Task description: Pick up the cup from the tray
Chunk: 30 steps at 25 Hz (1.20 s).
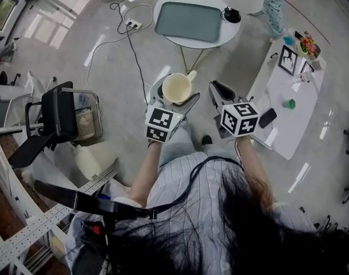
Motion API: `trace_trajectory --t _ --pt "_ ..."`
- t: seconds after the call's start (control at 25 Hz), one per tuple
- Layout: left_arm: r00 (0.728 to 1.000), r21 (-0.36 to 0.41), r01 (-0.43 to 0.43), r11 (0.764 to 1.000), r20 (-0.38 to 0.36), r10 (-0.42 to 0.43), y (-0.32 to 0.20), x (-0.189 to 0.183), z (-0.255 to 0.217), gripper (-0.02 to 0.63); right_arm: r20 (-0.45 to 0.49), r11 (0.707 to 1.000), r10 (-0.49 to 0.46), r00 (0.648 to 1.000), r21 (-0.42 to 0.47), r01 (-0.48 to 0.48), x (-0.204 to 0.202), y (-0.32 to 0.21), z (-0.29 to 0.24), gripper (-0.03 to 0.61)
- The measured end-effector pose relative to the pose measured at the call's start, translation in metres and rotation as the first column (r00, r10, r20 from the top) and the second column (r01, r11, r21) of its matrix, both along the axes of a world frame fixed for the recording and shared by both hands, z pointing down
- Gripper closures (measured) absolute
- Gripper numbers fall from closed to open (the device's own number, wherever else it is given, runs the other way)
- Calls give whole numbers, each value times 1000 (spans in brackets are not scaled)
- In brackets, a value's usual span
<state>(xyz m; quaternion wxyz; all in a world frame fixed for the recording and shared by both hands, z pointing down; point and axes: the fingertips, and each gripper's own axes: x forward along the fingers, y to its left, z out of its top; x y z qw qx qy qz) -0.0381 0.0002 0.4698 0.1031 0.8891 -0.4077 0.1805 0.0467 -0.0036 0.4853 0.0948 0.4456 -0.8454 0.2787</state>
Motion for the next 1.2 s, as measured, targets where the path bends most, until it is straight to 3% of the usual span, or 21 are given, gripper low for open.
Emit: trace_trajectory --t 0.64,1.2 --pt "994 -10 108 994 16 -107 104 47 0 153 55 994 -107 993 39 105 51 98 -11 520" --pt "990 -4 136 991 43 -136 159 51 1 153 66 983 -177 982 66 173 53 150 -13 520"
